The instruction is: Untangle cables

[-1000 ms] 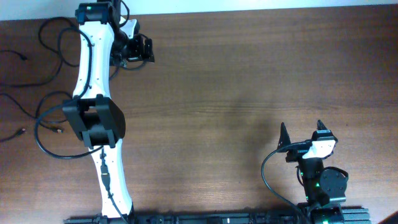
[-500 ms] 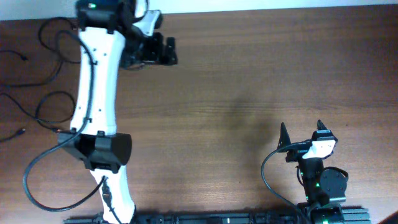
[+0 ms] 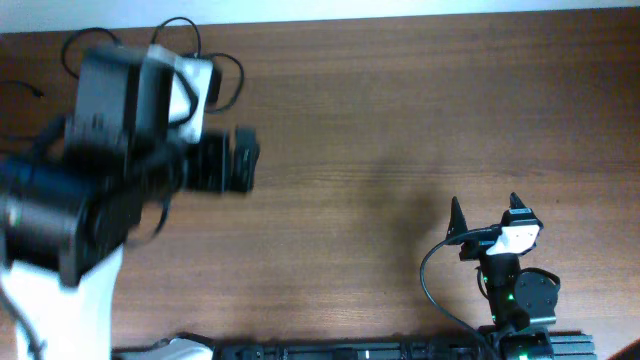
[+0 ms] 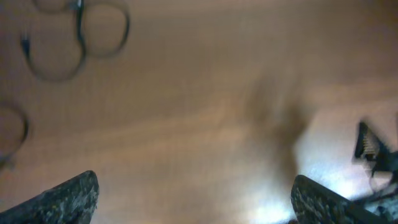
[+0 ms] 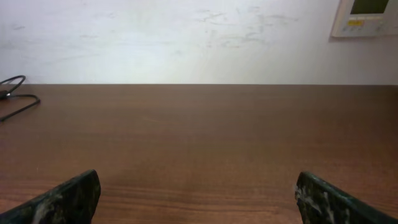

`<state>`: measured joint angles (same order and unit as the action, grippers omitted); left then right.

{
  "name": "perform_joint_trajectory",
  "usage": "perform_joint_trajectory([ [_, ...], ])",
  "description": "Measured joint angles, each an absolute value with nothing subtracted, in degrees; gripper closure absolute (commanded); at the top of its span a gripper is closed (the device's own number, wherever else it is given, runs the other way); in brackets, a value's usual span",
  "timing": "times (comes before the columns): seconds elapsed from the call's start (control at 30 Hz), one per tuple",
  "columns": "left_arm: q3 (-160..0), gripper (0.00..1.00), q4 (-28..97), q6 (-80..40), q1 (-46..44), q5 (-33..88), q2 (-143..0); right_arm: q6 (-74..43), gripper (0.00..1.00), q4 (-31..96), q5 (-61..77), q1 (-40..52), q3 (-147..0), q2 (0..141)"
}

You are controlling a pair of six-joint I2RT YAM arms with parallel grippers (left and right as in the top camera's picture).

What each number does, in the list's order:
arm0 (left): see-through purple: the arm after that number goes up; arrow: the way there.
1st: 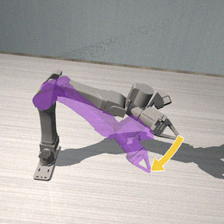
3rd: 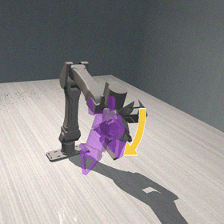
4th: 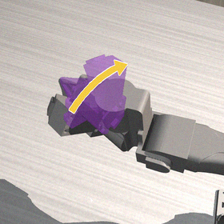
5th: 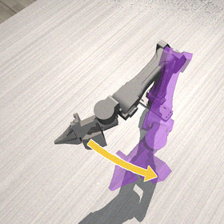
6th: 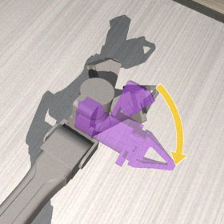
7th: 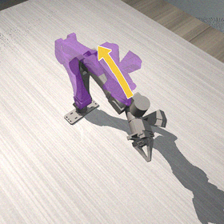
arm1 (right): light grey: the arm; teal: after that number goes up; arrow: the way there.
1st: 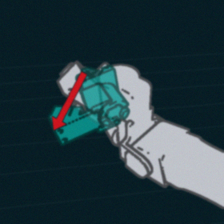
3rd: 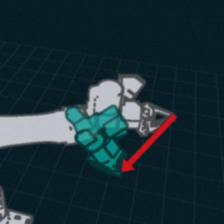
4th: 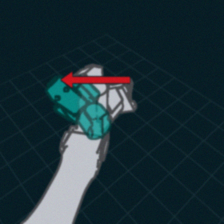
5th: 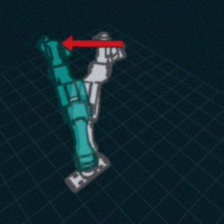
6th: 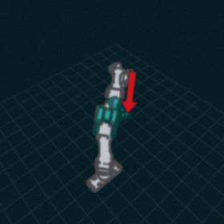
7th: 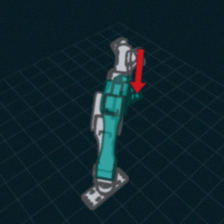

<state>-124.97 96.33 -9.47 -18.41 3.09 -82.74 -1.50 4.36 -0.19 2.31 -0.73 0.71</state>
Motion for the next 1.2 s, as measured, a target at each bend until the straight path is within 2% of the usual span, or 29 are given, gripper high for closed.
perform_joint_trajectory([
  [0.07, -112.14, 0.01, 95.00, -12.32, -18.41, 1.13, -73.80, -1.50, 0.02, 4.21, -0.19, 2.31, -0.73, 0.71],
  [0.2, -87.61, 0.01, 78.83, -14.63, -18.35, -0.23, -52.51, -1.54, 0.02, 4.36, -0.21, 2.35, -0.73, 0.71],
  [0.3, -75.70, 0.01, 70.78, -15.07, -18.35, -0.47, -36.18, -1.56, 0.02, 4.34, -0.21, 2.35, -0.73, 0.69],
  [0.4, -69.49, 0.01, 70.00, -15.27, -18.35, -0.47, -28.99, -1.48, 0.03, 4.34, -0.21, 2.35, -0.73, 0.69],
  [0.5, -68.79, 0.01, 71.72, -15.29, -18.35, -0.47, -27.62, -1.50, 0.02, 4.34, -0.21, 2.35, -0.73, 0.69],
  [0.63, -68.36, 0.01, 83.68, -15.31, -18.35, -0.49, -27.46, -1.50, 0.02, 4.36, -0.21, 2.35, -0.73, 0.69],
  [0.87, -67.61, 0.01, 80.71, -11.75, -18.35, -0.95, -27.46, -1.52, 0.02, 4.34, -0.21, 2.35, -0.73, 0.69],
  [0.97, -60.69, 0.01, 72.07, -5.06, -18.35, -0.71, -27.14, -1.52, 0.03, 4.34, -0.21, 2.35, -0.73, 0.71],
  [1.1, -46.46, 0.01, 53.84, 3.38, -18.06, -0.38, -24.43, -1.52, 0.02, 4.36, -0.21, 2.35, -0.73, 0.64],
  [1.2, -37.08, 0.01, 40.77, 5.41, -14.98, -0.05, -19.09, -1.52, 0.03, 4.34, -0.23, 2.35, -0.73, 0.64],
])
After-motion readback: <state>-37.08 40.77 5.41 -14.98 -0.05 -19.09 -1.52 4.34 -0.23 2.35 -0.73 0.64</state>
